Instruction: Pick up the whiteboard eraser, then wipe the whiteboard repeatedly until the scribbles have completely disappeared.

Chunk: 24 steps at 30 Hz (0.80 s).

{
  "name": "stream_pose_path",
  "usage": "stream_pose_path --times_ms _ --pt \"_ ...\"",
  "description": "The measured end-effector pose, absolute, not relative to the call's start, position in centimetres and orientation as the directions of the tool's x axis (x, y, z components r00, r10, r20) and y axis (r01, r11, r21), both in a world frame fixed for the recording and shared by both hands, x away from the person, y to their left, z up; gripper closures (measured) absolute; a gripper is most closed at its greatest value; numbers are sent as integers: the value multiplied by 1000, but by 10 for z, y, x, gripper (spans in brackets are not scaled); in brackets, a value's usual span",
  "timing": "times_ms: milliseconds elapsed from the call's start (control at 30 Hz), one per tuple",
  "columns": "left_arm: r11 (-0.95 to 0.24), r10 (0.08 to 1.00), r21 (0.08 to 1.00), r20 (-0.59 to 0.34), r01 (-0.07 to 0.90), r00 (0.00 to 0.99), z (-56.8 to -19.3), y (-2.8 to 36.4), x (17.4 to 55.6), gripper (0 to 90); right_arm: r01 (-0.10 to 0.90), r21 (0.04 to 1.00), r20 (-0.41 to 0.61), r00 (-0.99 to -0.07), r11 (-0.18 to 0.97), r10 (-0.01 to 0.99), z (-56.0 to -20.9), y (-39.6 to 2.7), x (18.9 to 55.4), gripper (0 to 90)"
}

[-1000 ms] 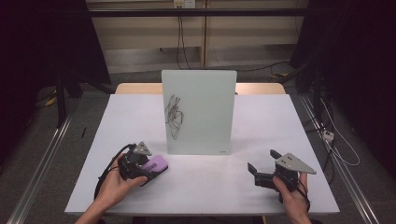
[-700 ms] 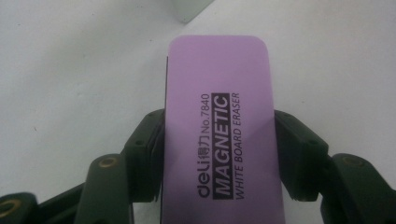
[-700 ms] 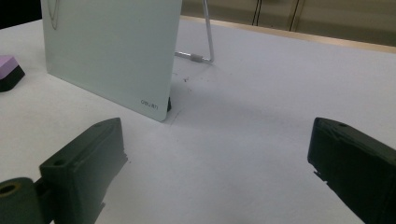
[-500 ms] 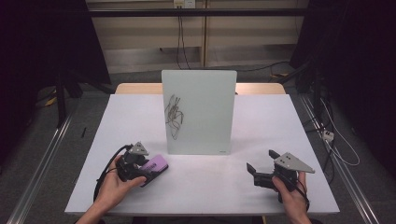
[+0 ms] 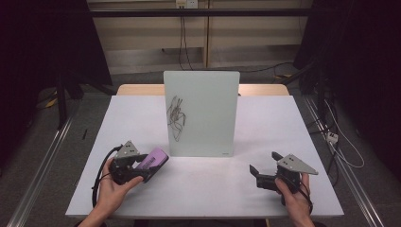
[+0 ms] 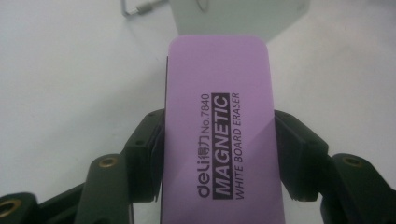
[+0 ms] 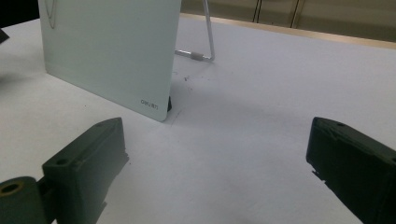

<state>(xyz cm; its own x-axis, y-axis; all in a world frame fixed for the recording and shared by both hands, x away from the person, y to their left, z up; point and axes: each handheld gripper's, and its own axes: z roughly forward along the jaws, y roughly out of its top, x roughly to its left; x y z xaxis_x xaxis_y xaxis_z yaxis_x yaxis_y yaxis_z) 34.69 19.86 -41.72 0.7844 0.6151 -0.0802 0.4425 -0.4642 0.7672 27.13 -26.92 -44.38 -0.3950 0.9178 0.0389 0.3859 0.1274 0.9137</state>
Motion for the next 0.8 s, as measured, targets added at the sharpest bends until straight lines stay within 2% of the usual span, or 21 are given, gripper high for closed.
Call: stream_pose_path --times_ms 67,300,500,633,800 --pt "-414 640 796 -91 441 763 -413 205 347 412 385 914 40 -393 125 919 -444 -270 271 41" --pt "-354 651 834 -104 423 751 -409 210 344 412 380 917 43 -396 121 917 -443 -272 270 41" --pt "-374 618 846 -78 380 782 -408 208 344 412 384 915 45 -397 121 917 -443 -271 272 41" --pt "-366 619 850 -81 378 781 -407 211 339 412 384 915 46 -397 121 917 -443 -269 273 38" --pt "-377 619 861 -39 341 784 -403 207 337 412 390 912 44 -401 127 915 -445 -267 276 38"
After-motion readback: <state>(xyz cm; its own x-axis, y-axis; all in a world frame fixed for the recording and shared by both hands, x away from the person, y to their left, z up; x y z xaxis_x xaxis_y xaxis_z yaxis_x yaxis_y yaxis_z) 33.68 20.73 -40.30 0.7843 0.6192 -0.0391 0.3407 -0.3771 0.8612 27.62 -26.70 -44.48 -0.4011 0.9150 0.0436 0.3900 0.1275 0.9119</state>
